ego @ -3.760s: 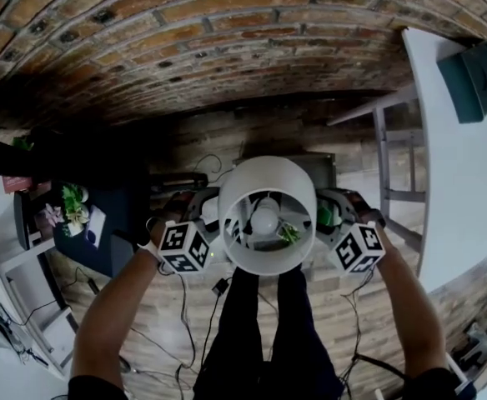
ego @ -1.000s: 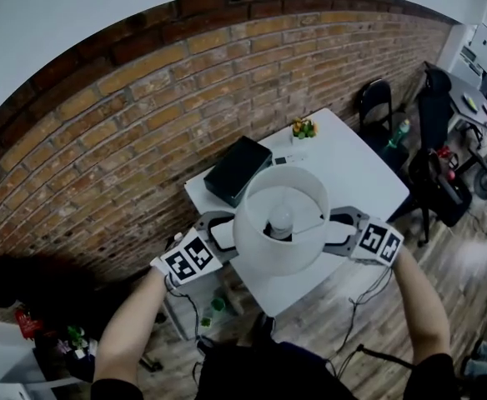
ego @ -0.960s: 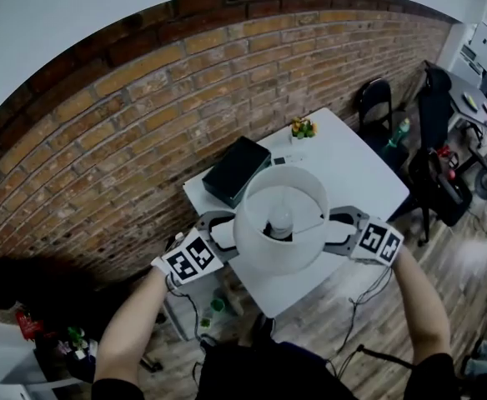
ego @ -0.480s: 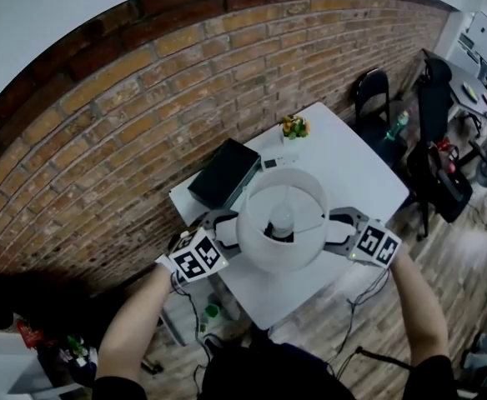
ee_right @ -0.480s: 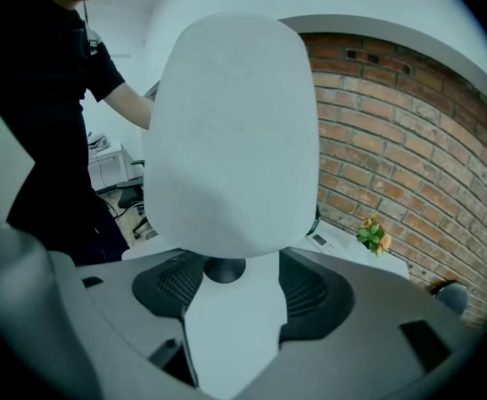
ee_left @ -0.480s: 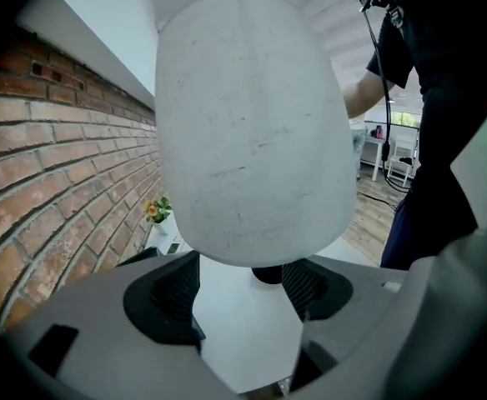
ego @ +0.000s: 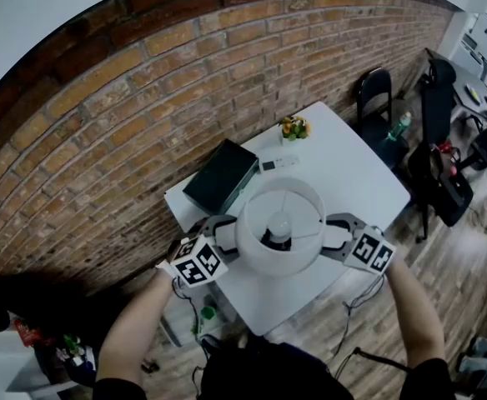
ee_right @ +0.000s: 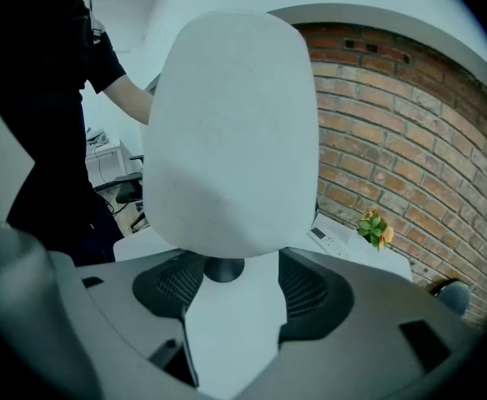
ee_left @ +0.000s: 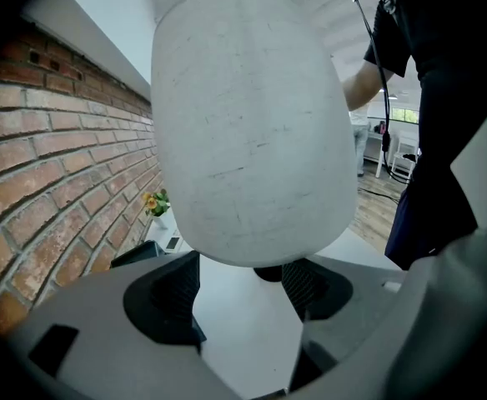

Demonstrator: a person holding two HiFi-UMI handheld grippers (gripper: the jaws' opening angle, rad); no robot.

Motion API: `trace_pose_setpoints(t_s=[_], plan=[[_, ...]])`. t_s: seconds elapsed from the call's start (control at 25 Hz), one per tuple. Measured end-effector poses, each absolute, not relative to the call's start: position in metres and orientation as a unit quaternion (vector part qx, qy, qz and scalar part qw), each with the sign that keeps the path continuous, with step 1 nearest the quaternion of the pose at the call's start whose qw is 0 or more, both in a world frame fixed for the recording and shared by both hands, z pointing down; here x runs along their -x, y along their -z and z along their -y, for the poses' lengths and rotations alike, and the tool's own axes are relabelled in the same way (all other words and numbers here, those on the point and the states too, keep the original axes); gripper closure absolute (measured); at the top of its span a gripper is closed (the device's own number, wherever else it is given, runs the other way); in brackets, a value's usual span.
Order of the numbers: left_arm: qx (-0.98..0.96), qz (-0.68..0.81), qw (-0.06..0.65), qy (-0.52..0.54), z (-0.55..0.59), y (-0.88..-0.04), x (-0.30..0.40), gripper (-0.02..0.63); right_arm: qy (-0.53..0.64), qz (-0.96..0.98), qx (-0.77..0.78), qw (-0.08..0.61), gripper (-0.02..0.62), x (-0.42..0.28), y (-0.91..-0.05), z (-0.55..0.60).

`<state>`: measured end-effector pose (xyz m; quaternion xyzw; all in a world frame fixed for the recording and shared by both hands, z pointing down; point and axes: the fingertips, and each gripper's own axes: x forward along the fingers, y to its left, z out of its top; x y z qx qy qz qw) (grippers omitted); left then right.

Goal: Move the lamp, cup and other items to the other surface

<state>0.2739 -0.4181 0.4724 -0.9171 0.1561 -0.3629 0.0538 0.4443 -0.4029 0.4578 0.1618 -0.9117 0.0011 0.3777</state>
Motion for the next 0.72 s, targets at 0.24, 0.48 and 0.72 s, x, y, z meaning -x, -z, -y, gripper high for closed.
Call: trace_pose_setpoints(t_s=[0.24, 0.48, 0.72], plan=[[0.923, -0.163, 0.043, 0.345, 0.418, -0.47, -0.275, 0.305, -0.004, 0.911, -0.172, 0.374, 0.321, -0.447, -0.458, 0.405], [0.925, -0.155, 0.045, 0.345, 0.411, -0.471, -0.285, 0.305, -0.005, 0.906, -0.167, 0.389, 0.321, -0.458, -0.468, 0.397], [0.923, -0.174, 0.029, 0.341, 0.409, -0.473, -0.283, 0.305, -0.017, 0.907, -0.187, 0.377, 0.323, -0.46, -0.47, 0.394]])
